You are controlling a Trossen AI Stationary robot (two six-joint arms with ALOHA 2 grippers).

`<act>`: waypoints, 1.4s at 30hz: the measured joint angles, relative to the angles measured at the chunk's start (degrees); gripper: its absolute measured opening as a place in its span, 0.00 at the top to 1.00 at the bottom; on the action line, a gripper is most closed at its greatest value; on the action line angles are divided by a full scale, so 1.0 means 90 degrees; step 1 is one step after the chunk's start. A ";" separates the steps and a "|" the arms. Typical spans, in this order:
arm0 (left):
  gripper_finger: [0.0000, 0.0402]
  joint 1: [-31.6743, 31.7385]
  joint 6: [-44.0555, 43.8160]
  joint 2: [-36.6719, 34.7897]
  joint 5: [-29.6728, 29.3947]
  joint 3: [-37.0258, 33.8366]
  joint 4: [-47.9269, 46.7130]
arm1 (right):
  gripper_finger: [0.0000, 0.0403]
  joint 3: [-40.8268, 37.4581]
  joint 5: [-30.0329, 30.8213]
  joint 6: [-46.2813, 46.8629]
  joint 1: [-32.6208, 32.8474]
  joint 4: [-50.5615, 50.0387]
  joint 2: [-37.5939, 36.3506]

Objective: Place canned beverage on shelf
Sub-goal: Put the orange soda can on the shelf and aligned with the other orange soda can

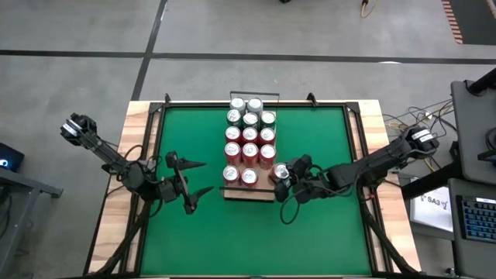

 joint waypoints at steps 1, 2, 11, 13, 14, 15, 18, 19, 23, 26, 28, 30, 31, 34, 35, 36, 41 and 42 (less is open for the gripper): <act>0.18 0.0000 0.0000 0.0000 0.0000 0.0000 0.0000 | 0.26 0.0000 -0.0053 0.0005 -0.0012 -0.0007 0.0049; 0.18 0.0000 0.0000 0.0000 0.0000 0.0000 0.0001 | 0.26 0.0000 -0.0049 0.0004 -0.0024 0.0026 0.0101; 0.18 0.0000 0.0000 0.0002 0.0002 0.0000 -0.0001 | 0.26 0.0000 -0.0046 -0.0054 -0.0087 0.0306 0.0177; 0.18 0.0000 0.0000 0.0002 0.0002 0.0000 0.0001 | 0.26 0.0000 -0.0041 -0.0058 -0.0092 0.0327 0.0179; 0.18 0.0000 0.0000 0.0002 0.0002 0.0000 -0.0001 | 0.26 0.0000 -0.0031 -0.0051 -0.0096 0.0334 0.0189; 0.18 0.0000 0.0000 0.0002 0.0002 0.0000 -0.0001 | 0.26 0.0000 -0.0021 -0.0038 -0.0097 0.0337 0.0209; 0.18 0.0002 0.0000 0.0002 0.0002 0.0000 -0.0001 | 0.26 0.0000 -0.0001 0.0089 -0.0132 0.0350 0.0269; 0.18 0.0002 0.0000 0.0002 0.0002 0.0000 0.0000 | 0.26 0.0000 0.0002 0.0187 -0.0153 0.0350 0.0291; 0.18 0.0002 0.0000 0.0002 0.0005 0.0000 0.0001 | 0.26 0.0003 -0.0001 0.0314 -0.0221 0.0426 0.0396; 0.18 0.0005 0.0000 0.0002 0.0002 0.0000 0.0000 | 0.26 0.0005 -0.0028 0.0250 -0.0215 0.0567 0.0430; 0.18 0.0005 0.0000 0.0002 0.0004 0.0000 0.0001 | 0.26 0.0005 -0.0048 0.0205 -0.0214 0.0590 0.0430; 0.18 0.0005 0.0000 0.0002 0.0002 0.0000 0.0001 | 0.26 0.0005 -0.0062 0.0140 -0.0213 0.0625 0.0430; 0.18 0.0005 0.0000 0.0002 0.0002 0.0000 0.0000 | 0.26 0.0005 -0.0071 0.0124 -0.0211 0.0633 0.0430; 0.18 0.0005 0.0000 0.0002 0.0003 0.0000 0.0001 | 0.26 0.0005 -0.0193 0.0065 -0.0216 0.0648 0.0430; 0.18 0.0005 0.0000 0.0002 0.0002 0.0000 0.0000 | 0.26 0.0005 -0.0195 0.0059 -0.0214 0.0650 0.0430; 0.18 0.0005 0.0000 0.0002 0.0002 0.0000 0.0000 | 0.26 0.0005 -0.0196 0.0056 -0.0214 0.0649 0.0430; 0.18 0.0005 0.0001 0.0002 0.0002 0.0000 0.0000 | 0.26 0.0005 -0.0234 0.0001 -0.0211 0.0647 0.0430; 0.18 0.0005 0.0000 0.0002 0.0003 0.0000 0.0001 | 0.26 0.0005 -0.0254 -0.0026 -0.0211 0.0648 0.0430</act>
